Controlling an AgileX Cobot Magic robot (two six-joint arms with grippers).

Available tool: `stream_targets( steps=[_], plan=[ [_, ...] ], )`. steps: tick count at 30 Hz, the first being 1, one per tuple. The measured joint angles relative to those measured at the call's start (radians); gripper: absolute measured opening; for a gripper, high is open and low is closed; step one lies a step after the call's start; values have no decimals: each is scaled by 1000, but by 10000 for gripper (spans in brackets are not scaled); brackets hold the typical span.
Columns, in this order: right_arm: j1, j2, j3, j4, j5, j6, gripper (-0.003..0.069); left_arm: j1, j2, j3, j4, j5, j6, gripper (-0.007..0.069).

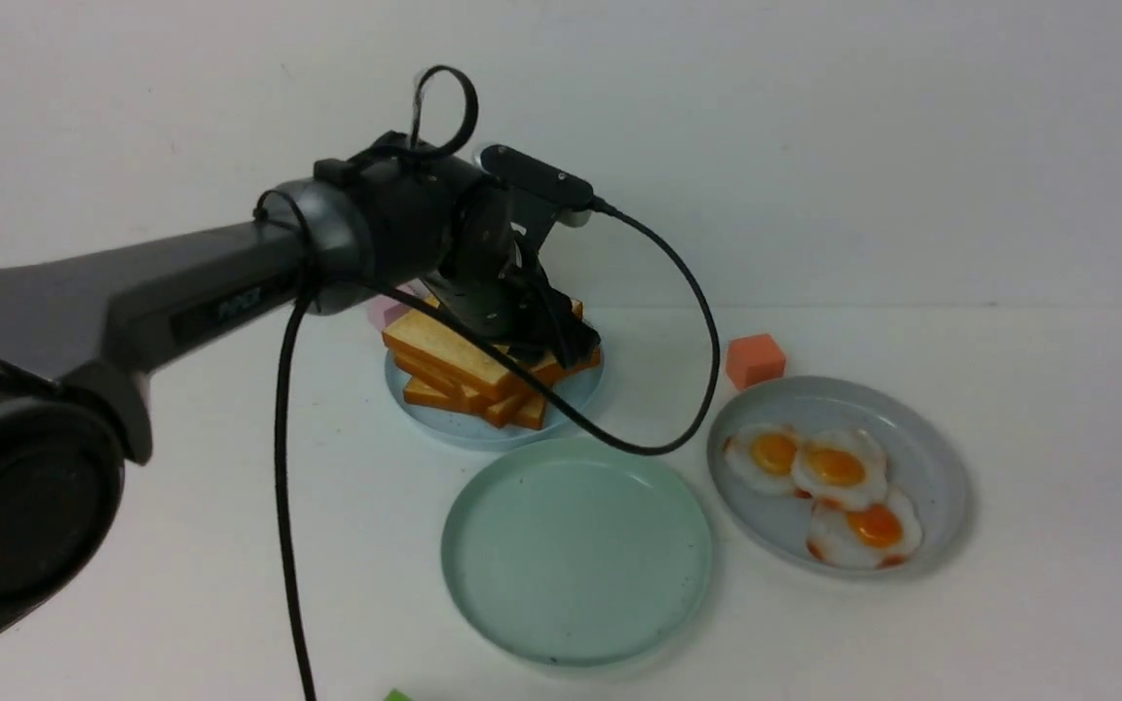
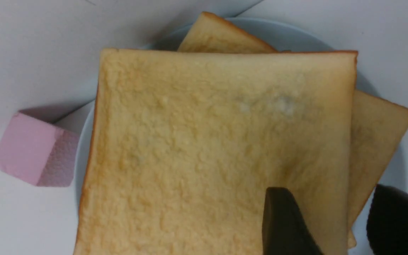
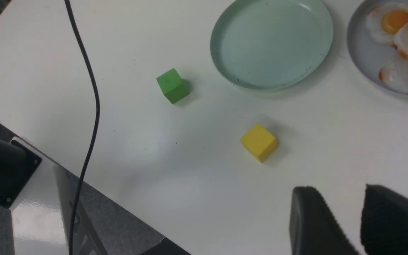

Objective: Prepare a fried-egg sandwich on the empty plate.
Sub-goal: Use the left arm to grab a slice of bread, then use the left arm to put a slice of bread into the empty plate in the middle

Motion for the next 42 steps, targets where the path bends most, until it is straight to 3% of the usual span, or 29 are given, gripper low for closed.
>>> stream_targets(
  steps=[12,16,18,20,31,36,42],
  plan=[
    [0,0,0,-9,0,0,238,0,31,-2,35,-12,0,328],
    [0,0,0,-12,1,0,238,0,32,-4,52,-11,0,211],
    [0,0,0,-14,5,0,238,-2,33,-5,57,-10,0,92],
    [0,0,0,-16,6,0,238,-4,30,-5,67,-8,1,26],
    [0,0,0,-36,13,0,238,-63,-229,22,89,147,0,22],
    [0,0,0,-80,13,0,238,-167,-397,197,50,151,0,22],
    [0,0,0,-98,13,0,238,-302,-402,435,25,81,0,22]
  ],
)
